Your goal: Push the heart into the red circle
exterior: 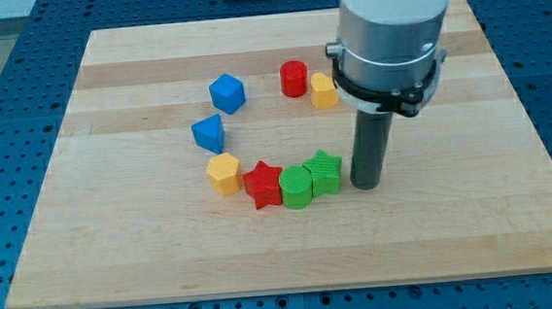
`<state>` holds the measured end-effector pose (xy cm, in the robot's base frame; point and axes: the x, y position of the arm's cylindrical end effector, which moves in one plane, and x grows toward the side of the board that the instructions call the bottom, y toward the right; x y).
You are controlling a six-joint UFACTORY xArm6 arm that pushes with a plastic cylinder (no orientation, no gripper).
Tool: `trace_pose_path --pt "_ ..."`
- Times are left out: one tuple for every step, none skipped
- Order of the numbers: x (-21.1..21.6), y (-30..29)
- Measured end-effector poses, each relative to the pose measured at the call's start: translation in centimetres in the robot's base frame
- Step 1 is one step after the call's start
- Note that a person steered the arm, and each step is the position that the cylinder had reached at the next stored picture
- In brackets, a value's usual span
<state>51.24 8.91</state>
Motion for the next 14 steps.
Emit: trace_pose_path --pt "-1.9 5.8" --pt "-6.3 4.7" --pt "-8.2 2.5" --pt "-8.5 1.8" --pt "-8.7 0.9" --pt "-9.0 0.6" --pt "-9.2 0.3" --pt "-9.2 0.0" --pt "-9.8 0.0" --pt "-10.9 0.0" --pt "-11.6 -0.6" --pt "-11.6 -1.9" --pt "-11.6 -3.0" --pt "-12.0 -3.4"
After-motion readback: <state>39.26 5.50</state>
